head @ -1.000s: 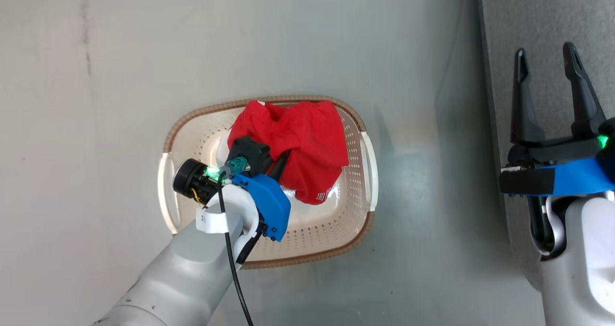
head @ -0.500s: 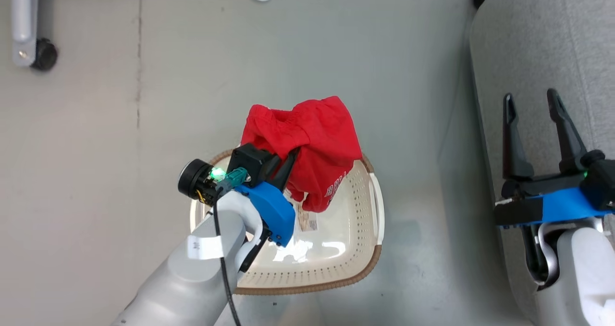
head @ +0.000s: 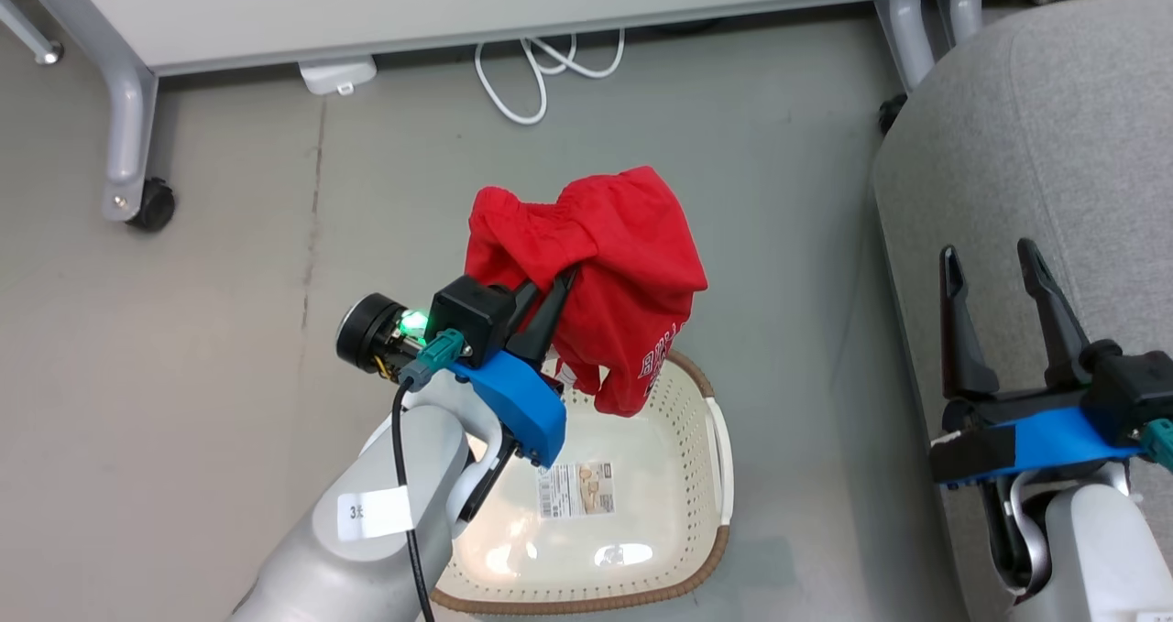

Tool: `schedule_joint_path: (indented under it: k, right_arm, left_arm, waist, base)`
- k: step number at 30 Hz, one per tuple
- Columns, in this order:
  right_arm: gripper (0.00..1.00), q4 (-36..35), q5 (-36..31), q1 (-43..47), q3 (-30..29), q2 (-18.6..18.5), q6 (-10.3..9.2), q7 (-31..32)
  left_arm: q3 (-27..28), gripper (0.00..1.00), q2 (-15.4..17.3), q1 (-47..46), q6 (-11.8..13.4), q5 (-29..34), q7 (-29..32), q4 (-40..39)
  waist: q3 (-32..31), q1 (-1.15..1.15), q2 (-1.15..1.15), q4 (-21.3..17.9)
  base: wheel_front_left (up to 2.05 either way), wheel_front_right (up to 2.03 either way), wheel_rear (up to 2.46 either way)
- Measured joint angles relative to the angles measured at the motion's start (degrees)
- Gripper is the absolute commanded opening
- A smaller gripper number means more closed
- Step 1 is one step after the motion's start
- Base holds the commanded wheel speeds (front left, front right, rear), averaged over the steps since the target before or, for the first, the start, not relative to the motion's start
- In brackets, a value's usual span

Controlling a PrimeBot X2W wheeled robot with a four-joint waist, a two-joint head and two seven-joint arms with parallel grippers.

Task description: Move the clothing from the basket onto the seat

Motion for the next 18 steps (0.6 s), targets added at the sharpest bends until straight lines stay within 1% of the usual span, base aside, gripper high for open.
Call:
schedule_joint_path:
  k: [6,18]
  right_arm:
    - [1.00,0.60,0.23,1.63,-0.31,0.20,0.00,0.00]
    - [1.00,1.82,0.33,4.38,-0.74,0.67,0.00,0.00]
  left_arm:
    - [1.91,0.00,-0.05,0.52,-0.33,2.36,0.00,-3.25]
    - [4.37,0.00,-0.07,0.54,-0.55,4.86,0.00,-8.93]
  waist:
    - [-2.93,0.00,0.00,0.20]
    - [-7.60,0.00,0.00,1.00]
  base:
    - [0.00,0.00,0.00]
    - [0.00,0.00,0.00]
